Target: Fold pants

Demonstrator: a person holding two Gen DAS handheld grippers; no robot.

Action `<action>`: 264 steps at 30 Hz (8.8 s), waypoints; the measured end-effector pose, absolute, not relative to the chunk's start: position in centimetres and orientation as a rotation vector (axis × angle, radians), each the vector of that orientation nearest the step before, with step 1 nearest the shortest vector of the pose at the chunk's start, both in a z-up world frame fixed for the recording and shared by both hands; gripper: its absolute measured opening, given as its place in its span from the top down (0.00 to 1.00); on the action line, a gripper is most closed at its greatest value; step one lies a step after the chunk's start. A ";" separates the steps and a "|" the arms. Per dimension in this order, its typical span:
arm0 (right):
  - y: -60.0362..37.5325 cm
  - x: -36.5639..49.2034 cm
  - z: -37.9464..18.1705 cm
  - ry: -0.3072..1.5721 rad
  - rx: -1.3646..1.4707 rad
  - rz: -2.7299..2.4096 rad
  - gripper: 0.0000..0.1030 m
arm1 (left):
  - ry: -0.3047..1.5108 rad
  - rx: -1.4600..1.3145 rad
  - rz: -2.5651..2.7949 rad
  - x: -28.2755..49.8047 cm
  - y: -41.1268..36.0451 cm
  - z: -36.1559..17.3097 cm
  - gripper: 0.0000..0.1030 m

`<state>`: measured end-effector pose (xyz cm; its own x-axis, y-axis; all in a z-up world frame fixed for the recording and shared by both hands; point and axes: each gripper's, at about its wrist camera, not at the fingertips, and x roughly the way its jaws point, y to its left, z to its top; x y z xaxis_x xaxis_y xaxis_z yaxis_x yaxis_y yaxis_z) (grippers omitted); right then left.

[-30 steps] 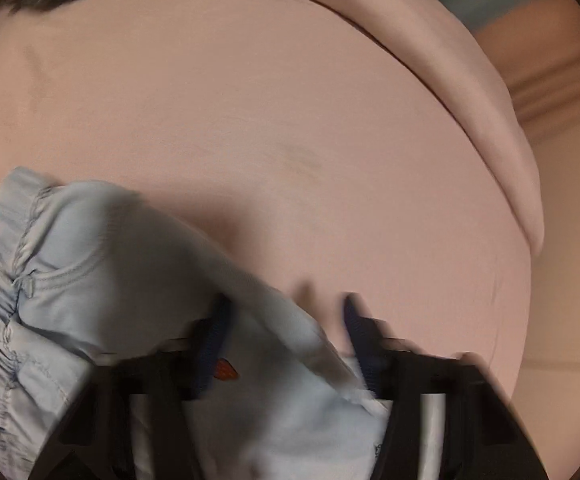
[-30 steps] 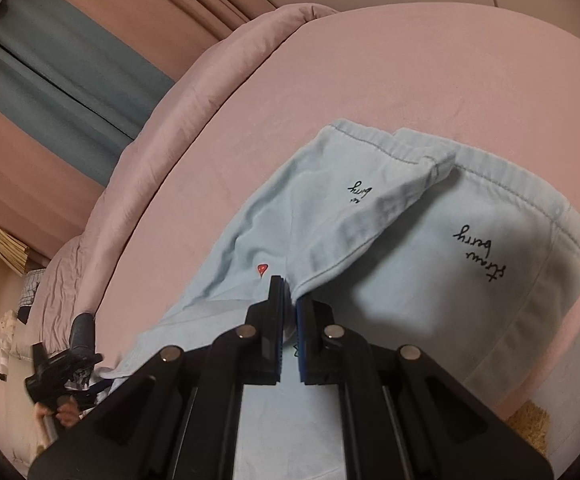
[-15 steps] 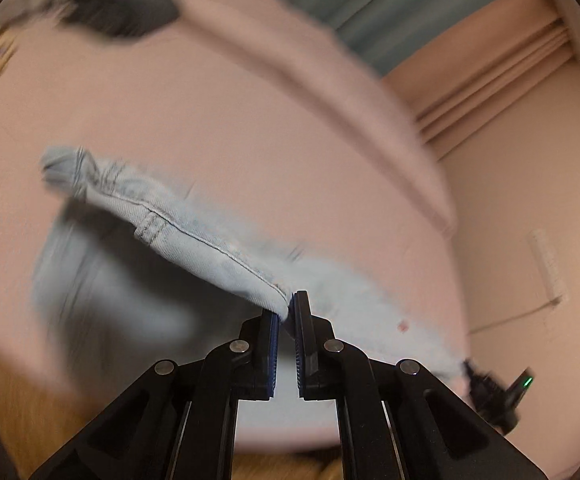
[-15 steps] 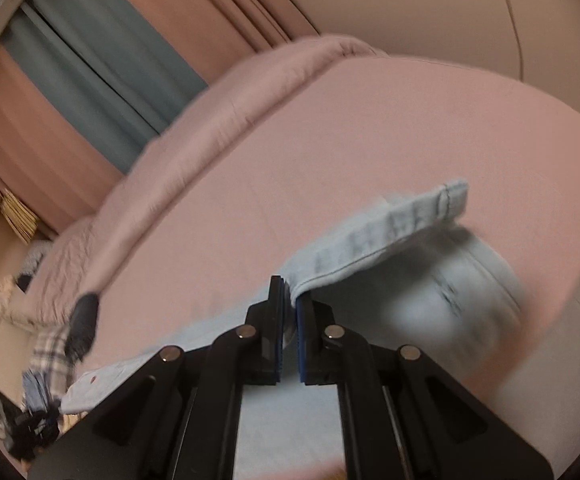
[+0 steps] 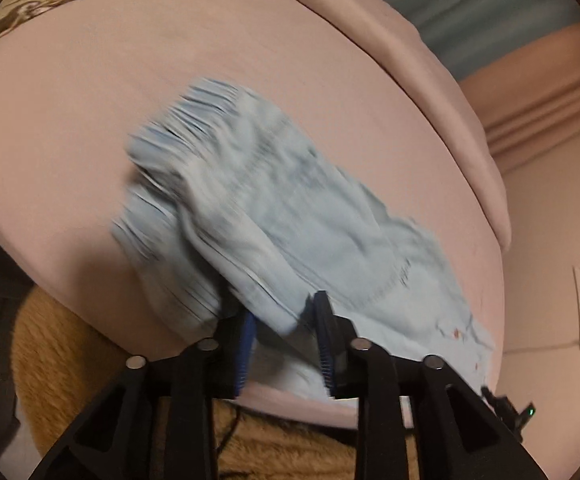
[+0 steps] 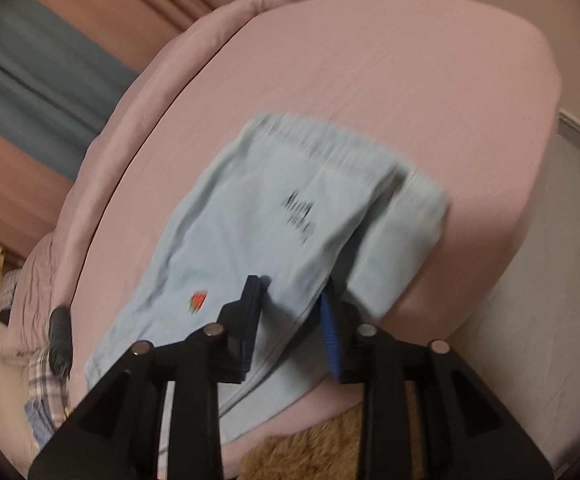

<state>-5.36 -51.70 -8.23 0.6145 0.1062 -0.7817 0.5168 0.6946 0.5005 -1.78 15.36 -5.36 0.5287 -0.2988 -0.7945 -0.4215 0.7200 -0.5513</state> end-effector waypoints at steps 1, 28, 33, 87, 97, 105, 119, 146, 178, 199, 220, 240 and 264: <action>-52.1 -5.1 -8.2 0.895 0.788 -0.277 0.70 | 1.032 -0.810 0.110 -1.7 16.1 -5.5 0.72; -54.4 -2.7 -7.6 0.912 0.668 -0.312 0.96 | 1.138 -0.670 0.114 -0.9 17.8 -9.0 0.86; -54.4 -3.2 -8.3 0.915 0.638 -0.339 0.96 | 1.119 -0.621 0.129 -1.4 17.3 -8.0 0.86; -31.1 -3.9 -5.6 1.042 0.104 0.087 0.65 | 0.990 -0.372 -0.041 1.6 7.8 -3.9 0.41; -30.0 -4.0 -8.0 1.083 -0.009 0.065 0.80 | 1.125 -0.216 -0.099 2.6 1.8 -10.3 0.83; -32.4 -4.2 -8.1 1.065 -0.002 -0.034 0.91 | 1.157 -0.315 -0.086 2.0 4.5 -10.5 0.92; -37.9 -2.1 -6.1 1.117 0.076 -0.135 0.79 | 1.120 -0.376 -0.034 1.4 8.8 -5.7 0.92; -8.2 13.6 -7.9 1.308 -0.006 0.621 0.90 | 1.076 -0.431 0.063 2.5 16.2 -8.7 0.90; -9.4 14.0 -8.7 1.235 -0.034 0.508 0.92 | 1.073 -0.507 0.158 5.4 19.0 -7.6 0.68; -7.8 14.2 -8.7 1.154 -0.156 0.433 0.93 | 1.010 -0.474 0.240 2.9 18.8 -8.0 0.42; -6.5 10.5 -8.0 1.160 -0.231 0.504 0.92 | 0.967 -0.356 0.113 3.3 13.3 -7.1 0.41; -5.8 11.0 -9.0 1.151 -0.192 0.481 0.93 | 0.965 -0.279 0.141 3.4 12.8 -7.7 0.41; -5.8 11.1 -9.0 1.131 -0.218 0.466 0.93 | 0.972 -0.335 0.134 3.7 13.4 -7.7 0.41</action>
